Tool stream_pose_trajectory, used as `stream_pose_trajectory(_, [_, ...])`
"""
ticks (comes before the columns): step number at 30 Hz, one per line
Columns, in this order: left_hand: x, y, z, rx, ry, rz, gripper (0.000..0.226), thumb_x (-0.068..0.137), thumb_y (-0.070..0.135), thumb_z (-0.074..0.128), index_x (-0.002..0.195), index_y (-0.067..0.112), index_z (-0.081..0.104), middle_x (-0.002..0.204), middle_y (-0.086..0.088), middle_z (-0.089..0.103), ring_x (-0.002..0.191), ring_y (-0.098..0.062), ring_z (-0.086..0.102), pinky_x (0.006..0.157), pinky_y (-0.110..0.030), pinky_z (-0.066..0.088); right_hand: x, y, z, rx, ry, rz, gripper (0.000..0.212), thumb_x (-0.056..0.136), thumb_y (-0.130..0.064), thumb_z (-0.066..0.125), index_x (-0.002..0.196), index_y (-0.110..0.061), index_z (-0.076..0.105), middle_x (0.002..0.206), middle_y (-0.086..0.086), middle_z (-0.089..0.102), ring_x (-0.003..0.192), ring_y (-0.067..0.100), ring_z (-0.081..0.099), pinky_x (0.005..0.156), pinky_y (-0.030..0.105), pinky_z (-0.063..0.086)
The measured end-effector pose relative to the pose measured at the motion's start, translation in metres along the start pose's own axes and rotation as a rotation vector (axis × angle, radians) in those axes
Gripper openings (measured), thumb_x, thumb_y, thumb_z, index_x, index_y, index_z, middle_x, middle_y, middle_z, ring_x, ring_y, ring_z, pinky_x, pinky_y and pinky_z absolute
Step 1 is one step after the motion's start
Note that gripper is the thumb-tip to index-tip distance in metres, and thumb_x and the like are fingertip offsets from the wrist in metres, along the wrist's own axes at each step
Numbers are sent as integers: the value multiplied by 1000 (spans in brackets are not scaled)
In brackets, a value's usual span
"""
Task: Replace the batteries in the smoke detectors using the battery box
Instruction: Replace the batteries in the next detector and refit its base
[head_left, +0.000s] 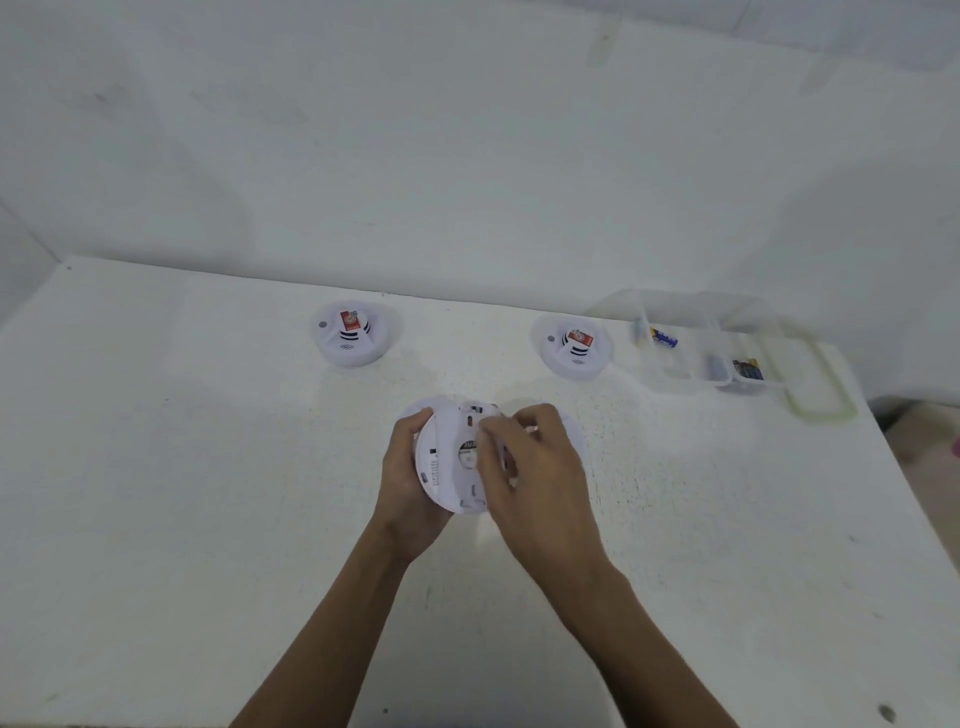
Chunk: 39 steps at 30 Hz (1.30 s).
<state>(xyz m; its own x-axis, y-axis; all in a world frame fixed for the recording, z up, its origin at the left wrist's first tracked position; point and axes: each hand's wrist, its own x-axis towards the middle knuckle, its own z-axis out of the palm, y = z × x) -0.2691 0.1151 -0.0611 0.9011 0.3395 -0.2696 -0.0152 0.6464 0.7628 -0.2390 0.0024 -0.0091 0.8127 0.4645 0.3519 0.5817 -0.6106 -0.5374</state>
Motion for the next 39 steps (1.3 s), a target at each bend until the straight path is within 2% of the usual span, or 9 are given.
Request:
stream_pose_trajectory(4, [0,8,1,-104,-61,-124,52,92,40,30,118,10,63,115,-18,64,97,-30,66,78,-38,56,2,14,-6,154,-75,23,26,91,-23,50,102,-11,69,97,4,61,82,15,61,69,34,57])
stream_pose_trajectory(11, [-4,20,2,153,-57,-91,40,100,28,32,93,29,71,83,2,75,80,-18,71,60,-27,58,-6,7,-11,258,-133,158,49,84,-55,56,119,-21,62,114,-9,63,97,7,61,82,29,57])
stream_pose_trajectory(14, [-6,31,8,457,-132,-59,38,87,47,54,114,21,60,106,-4,70,91,-17,71,68,-36,60,-7,5,-12,425,-198,326,50,82,-45,66,125,-24,55,112,-16,61,98,5,62,80,18,56])
stream_pose_trajectory(16, [-4,35,8,581,-139,-9,31,91,39,50,110,16,59,107,-9,67,84,-10,71,73,-38,60,-5,8,-12,497,-169,339,41,85,-37,65,122,-20,57,106,-16,61,97,6,63,75,10,53])
stream_pose_trajectory(21, [-10,45,0,558,-108,11,19,98,27,46,105,32,63,104,11,71,87,-10,69,65,-20,56,-4,26,-16,928,-192,565,35,91,-34,58,123,-19,58,114,2,67,102,19,67,82,41,58])
stream_pose_trajectory(23, [-14,51,-5,580,-173,21,29,91,32,52,118,31,62,109,8,70,98,-17,67,75,-30,58,-3,34,-14,1074,-171,644,36,93,-26,59,126,-14,55,119,9,65,104,25,67,79,42,59])
stream_pose_trajectory(26, [-18,59,-6,608,-220,28,36,91,27,59,126,33,57,111,4,69,101,-19,66,77,-37,58,-1,41,-12,1221,-163,699,71,75,-44,75,131,-7,50,123,13,63,105,27,66,72,34,58])
stream_pose_trajectory(31, [-21,62,-4,658,-162,75,37,90,16,60,124,29,58,101,-2,69,93,-20,68,71,-31,58,-4,47,-16,1122,-230,607,40,93,-28,52,131,-16,53,123,6,64,109,26,65,80,43,58])
stream_pose_trajectory(39, [-18,57,-8,716,-129,48,34,84,22,63,117,30,64,90,-5,67,89,-19,67,74,-30,58,-3,47,-18,913,-223,485,33,95,-27,53,127,-24,57,126,2,60,104,18,66,66,35,59])
